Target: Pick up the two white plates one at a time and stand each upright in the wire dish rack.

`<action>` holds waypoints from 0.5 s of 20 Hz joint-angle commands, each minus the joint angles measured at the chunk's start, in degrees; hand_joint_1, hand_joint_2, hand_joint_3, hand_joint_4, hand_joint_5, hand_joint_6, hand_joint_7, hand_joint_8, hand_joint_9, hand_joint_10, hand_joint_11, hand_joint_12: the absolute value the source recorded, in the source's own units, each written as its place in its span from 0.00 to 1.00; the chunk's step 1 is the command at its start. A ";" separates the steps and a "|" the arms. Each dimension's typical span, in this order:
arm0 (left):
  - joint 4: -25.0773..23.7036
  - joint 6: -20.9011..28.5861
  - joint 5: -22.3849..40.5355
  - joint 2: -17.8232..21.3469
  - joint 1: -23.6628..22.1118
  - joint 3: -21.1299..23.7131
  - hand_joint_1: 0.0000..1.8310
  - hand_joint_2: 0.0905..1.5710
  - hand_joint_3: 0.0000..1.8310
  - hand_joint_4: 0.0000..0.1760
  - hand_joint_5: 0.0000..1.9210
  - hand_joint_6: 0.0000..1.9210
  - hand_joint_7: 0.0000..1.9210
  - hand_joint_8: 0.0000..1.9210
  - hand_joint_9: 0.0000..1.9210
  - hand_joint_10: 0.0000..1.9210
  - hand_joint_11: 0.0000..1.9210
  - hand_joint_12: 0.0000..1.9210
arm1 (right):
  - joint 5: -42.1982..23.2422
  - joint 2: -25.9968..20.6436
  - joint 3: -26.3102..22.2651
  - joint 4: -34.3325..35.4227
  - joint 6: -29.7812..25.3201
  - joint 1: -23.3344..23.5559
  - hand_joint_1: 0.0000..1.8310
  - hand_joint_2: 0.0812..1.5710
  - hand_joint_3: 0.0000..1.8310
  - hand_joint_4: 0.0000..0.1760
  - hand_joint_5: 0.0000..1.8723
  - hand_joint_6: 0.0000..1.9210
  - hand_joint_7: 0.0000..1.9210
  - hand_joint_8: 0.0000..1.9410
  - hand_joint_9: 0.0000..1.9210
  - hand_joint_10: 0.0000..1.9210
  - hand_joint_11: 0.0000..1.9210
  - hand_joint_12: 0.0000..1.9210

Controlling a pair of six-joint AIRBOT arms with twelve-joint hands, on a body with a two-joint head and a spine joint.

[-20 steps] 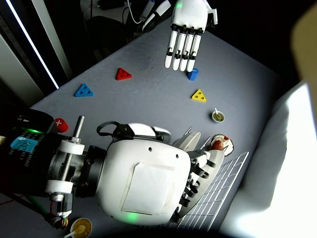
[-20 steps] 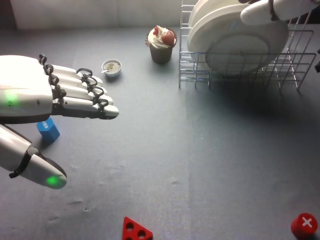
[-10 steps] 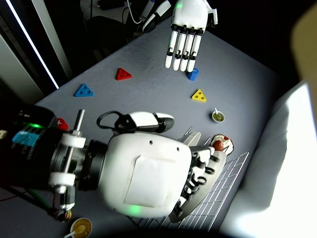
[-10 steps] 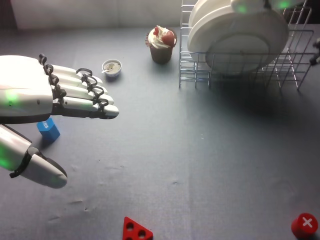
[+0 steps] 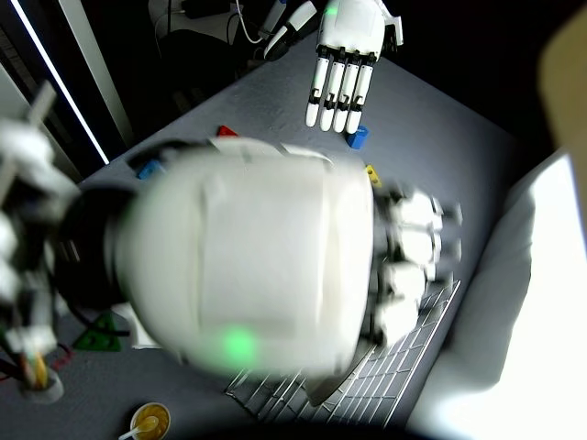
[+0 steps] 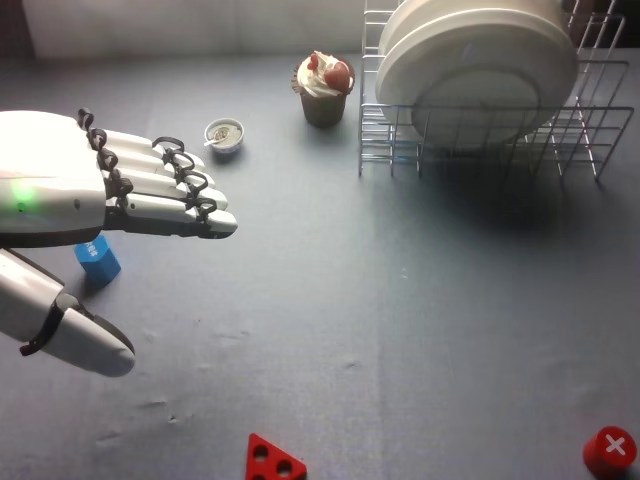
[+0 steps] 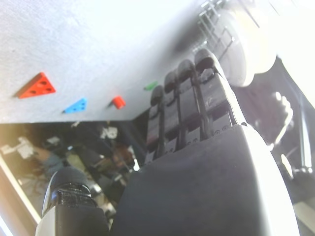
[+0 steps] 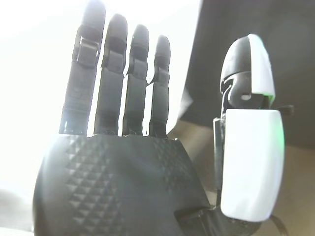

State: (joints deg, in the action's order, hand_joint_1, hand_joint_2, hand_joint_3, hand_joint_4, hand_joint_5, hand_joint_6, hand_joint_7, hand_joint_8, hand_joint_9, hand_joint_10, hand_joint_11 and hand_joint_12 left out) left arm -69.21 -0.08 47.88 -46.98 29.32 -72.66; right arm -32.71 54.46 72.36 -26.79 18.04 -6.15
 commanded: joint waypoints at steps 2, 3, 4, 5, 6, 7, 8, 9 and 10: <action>3.78 0.08 3.00 0.31 -0.71 0.18 0.00 0.58 0.00 0.00 0.09 0.00 0.11 0.01 0.11 0.01 0.11 0.01 | -12.36 -3.73 -2.30 -2.54 7.35 -0.92 0.40 0.59 0.00 0.29 0.24 0.00 0.25 0.00 0.26 0.00 0.27 0.03; 3.79 0.08 3.03 0.31 -0.71 0.18 0.00 0.58 0.00 0.00 0.09 0.00 0.11 0.00 0.11 0.00 0.11 0.01 | -13.78 -5.06 -3.65 -3.59 10.65 -1.59 0.40 0.58 0.00 0.23 0.21 0.00 0.23 0.00 0.24 0.00 0.24 0.02; 3.78 0.08 3.22 0.31 -0.71 0.18 0.00 0.58 0.00 0.00 0.09 0.00 0.11 0.00 0.11 0.00 0.11 0.00 | -14.86 -7.49 -6.30 -5.24 14.41 -2.55 0.38 0.57 0.00 0.18 0.17 0.00 0.18 0.00 0.18 0.00 0.19 0.00; 3.78 0.08 3.30 0.31 -0.70 0.18 0.00 0.58 0.00 0.00 0.08 0.00 0.11 0.00 0.11 0.00 0.10 0.00 | -15.21 -8.88 -7.89 -5.74 16.00 -3.01 0.35 0.57 0.00 0.14 0.13 0.00 0.14 0.00 0.14 0.00 0.15 0.00; 3.76 0.08 3.41 0.30 -0.70 0.19 0.00 0.58 0.00 0.00 0.08 0.00 0.11 0.00 0.11 0.00 0.10 0.00 | -15.22 -11.14 -10.36 -5.74 18.63 -4.11 0.33 0.57 0.00 0.00 0.08 0.00 0.11 0.00 0.11 0.00 0.11 0.00; 3.76 0.08 3.40 0.30 -0.69 0.19 0.00 0.58 0.00 0.00 0.08 0.00 0.11 0.00 0.11 0.00 0.11 0.00 | -15.46 -13.43 -12.32 -5.78 19.82 -5.03 0.33 0.56 0.00 0.00 0.06 0.00 0.10 0.00 0.09 0.00 0.09 0.00; 3.75 0.08 3.45 0.30 -0.69 0.19 0.00 0.58 0.00 0.00 0.08 0.00 0.11 0.00 0.11 0.00 0.10 0.00 | -15.85 -14.59 -13.11 -6.00 20.03 -5.54 0.32 0.55 0.00 0.00 0.05 0.00 0.08 0.00 0.08 0.00 0.08 0.00; 3.72 0.08 3.46 0.30 -0.68 0.20 0.00 0.58 0.00 0.00 0.08 0.00 0.11 0.00 0.11 0.00 0.10 0.00 | -16.09 -16.22 -14.10 -6.33 20.06 -6.15 0.29 0.55 0.00 0.00 0.03 0.00 0.06 0.00 0.07 0.00 0.07 0.00; 3.72 0.08 3.38 0.30 -0.68 0.22 0.00 0.58 0.00 0.00 0.08 0.00 0.11 0.00 0.11 0.00 0.09 0.00 | -16.45 -17.68 -14.90 -7.09 20.06 -6.74 0.27 0.55 0.00 0.00 0.02 0.00 0.05 0.00 0.06 0.00 0.07 0.00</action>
State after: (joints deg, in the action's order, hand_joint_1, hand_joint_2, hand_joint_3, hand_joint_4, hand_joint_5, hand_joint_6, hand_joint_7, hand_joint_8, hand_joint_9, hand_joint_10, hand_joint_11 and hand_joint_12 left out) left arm -69.23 -0.08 48.27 -46.98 29.32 -72.66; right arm -43.72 36.67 56.95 -37.32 37.78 -13.74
